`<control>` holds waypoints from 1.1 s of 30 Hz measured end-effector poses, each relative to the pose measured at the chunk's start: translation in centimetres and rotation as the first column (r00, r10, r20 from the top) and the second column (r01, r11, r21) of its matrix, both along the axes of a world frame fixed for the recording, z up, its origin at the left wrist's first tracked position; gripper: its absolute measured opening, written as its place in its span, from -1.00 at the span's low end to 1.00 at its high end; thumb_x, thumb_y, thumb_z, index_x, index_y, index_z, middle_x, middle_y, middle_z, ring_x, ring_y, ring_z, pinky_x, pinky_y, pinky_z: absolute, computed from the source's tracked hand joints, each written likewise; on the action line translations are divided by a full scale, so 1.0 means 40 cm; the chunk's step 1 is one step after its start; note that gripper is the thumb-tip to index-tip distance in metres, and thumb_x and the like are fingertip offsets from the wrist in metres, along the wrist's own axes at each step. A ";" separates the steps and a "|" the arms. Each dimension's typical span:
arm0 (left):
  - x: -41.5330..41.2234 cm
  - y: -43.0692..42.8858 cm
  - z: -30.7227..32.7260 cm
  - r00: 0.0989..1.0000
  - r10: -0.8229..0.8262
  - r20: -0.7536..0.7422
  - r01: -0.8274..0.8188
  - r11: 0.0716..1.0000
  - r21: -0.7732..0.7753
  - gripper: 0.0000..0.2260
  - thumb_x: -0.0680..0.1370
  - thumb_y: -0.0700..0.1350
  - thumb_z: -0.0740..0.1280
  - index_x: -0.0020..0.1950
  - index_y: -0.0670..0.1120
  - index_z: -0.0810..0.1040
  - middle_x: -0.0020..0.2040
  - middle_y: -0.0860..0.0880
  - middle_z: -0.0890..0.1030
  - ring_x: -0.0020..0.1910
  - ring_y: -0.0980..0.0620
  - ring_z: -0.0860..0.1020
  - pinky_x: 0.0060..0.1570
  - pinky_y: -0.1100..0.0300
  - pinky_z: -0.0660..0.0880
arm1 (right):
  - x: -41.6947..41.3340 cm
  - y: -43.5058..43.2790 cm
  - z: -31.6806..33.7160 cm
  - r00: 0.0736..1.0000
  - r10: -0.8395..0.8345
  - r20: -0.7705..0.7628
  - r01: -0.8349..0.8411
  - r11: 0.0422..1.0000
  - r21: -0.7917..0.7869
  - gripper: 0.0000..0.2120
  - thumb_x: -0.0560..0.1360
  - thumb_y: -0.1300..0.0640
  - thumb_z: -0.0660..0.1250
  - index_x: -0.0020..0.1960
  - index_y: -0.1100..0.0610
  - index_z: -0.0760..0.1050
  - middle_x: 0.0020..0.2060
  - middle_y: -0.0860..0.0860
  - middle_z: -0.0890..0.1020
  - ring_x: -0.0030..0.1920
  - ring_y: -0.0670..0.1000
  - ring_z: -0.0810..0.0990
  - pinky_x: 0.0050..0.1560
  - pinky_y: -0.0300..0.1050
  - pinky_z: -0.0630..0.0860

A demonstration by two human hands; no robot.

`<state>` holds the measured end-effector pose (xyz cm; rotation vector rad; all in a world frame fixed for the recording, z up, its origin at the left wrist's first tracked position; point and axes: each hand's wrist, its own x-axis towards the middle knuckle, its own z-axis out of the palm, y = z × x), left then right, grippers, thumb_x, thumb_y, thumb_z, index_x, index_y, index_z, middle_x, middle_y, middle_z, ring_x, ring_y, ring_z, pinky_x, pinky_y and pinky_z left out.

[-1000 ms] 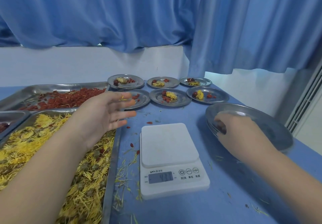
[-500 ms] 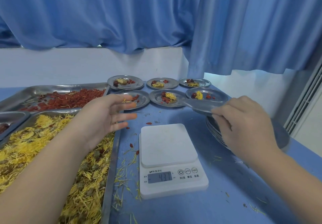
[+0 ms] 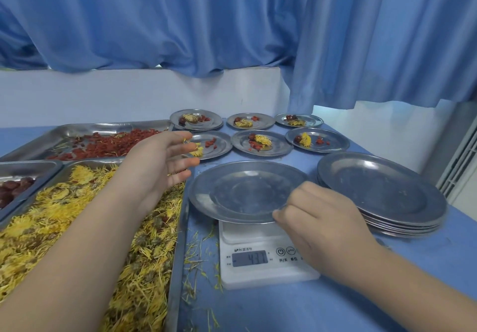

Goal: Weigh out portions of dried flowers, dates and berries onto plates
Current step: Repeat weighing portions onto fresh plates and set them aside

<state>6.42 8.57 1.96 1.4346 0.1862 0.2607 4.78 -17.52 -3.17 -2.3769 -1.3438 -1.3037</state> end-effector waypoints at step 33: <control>0.009 0.000 -0.016 1.000 0.007 -0.017 -0.006 0.997 0.073 -0.82 0.58 -0.05 0.25 0.09 -0.02 0.61 -0.10 0.02 0.64 -0.19 0.01 0.62 -0.12 0.11 0.50 | -0.059 -0.146 0.014 0.666 -0.290 -0.687 0.061 0.939 -0.338 -0.50 0.40 -0.42 0.14 0.25 -0.23 0.33 -0.31 -0.21 0.49 -0.26 -0.21 0.46 -0.22 -0.24 0.43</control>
